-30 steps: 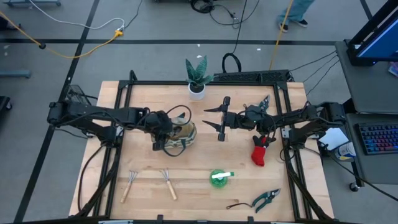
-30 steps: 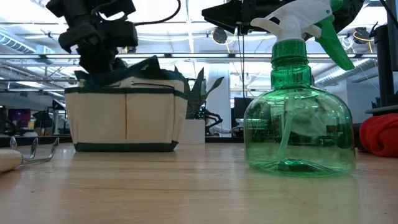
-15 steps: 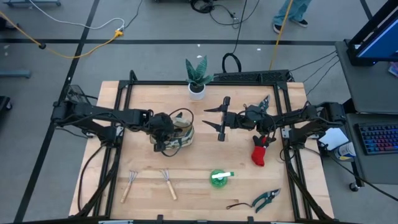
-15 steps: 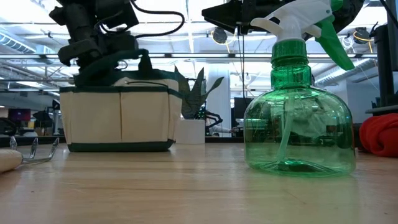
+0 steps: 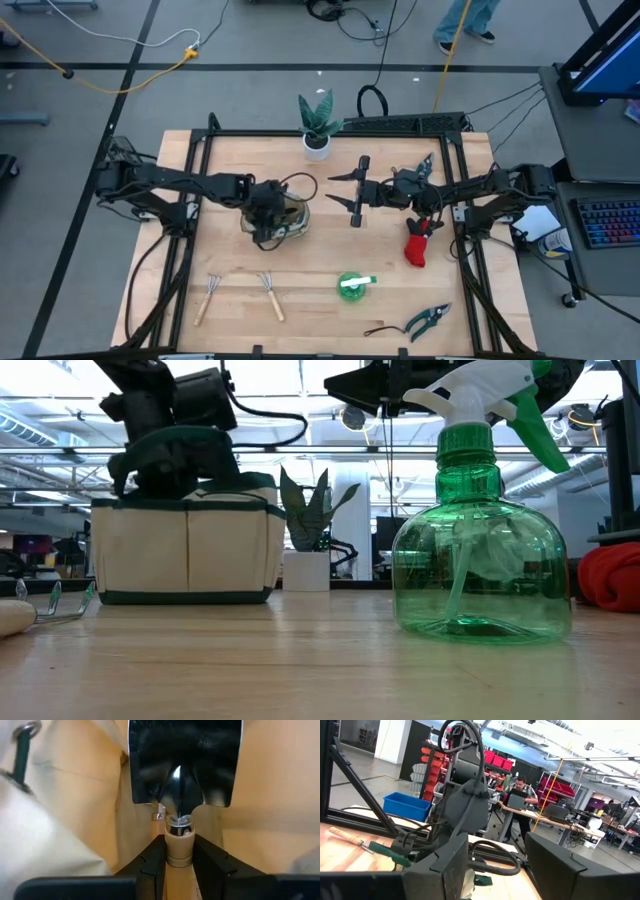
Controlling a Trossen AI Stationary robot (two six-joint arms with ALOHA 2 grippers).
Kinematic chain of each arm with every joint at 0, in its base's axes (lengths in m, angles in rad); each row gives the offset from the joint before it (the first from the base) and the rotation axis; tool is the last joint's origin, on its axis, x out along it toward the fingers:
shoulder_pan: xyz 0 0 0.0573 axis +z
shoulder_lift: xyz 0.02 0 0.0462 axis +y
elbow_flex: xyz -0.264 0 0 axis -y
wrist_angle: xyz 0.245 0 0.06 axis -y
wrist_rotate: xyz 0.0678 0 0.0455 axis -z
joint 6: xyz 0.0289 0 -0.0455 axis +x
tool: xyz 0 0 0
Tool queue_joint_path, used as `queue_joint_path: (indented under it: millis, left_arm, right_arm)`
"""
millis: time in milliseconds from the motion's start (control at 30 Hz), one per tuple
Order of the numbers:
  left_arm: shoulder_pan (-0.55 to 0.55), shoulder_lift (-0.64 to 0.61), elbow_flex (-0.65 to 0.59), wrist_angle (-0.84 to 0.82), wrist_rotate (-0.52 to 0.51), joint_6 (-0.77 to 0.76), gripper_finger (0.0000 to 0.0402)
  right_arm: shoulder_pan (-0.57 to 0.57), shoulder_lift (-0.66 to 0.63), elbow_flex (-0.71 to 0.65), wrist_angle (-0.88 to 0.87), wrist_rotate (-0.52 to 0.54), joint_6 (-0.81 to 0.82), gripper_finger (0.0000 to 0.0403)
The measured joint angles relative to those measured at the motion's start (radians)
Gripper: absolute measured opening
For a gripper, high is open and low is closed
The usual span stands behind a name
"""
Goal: Pick & Place Garden tools in Gardening bag
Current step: Put the brown trowel into the white gardening bag
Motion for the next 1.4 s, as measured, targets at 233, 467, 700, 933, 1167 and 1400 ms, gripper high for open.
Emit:
queue_joint_path:
  millis: [233,467,700,933,1167,1400]
  left_arm:
    - [0.01,0.008,0.0,0.004,0.007,0.028,0.0085]
    - [0.01,0.008,0.0,0.005,0.006,0.029,0.0086]
    - [0.01,0.008,-0.001,0.008,0.004,0.034,0.0086]
    - [0.01,0.008,-0.002,0.027,0.002,0.049,0.0086]
    - [0.01,0.008,-0.002,0.032,0.001,0.049,0.0087]
    - [0.01,0.008,-0.002,0.038,-0.002,0.051,0.014]
  right_arm:
    - [0.0,0.0,0.0,-0.005,0.0,0.0,0.0194]
    - [0.0,0.0,0.0,-0.007,0.0,0.0,0.0194]
    - [0.0,0.0,0.0,-0.007,0.0,0.0,0.0194]
    - [0.0,0.0,0.0,-0.007,0.0,0.0,0.0194]
    - [0.0,0.0,0.0,-0.007,0.0,0.0,0.0194]
    - [0.0,0.0,0.0,-0.007,0.0,0.0,0.0194]
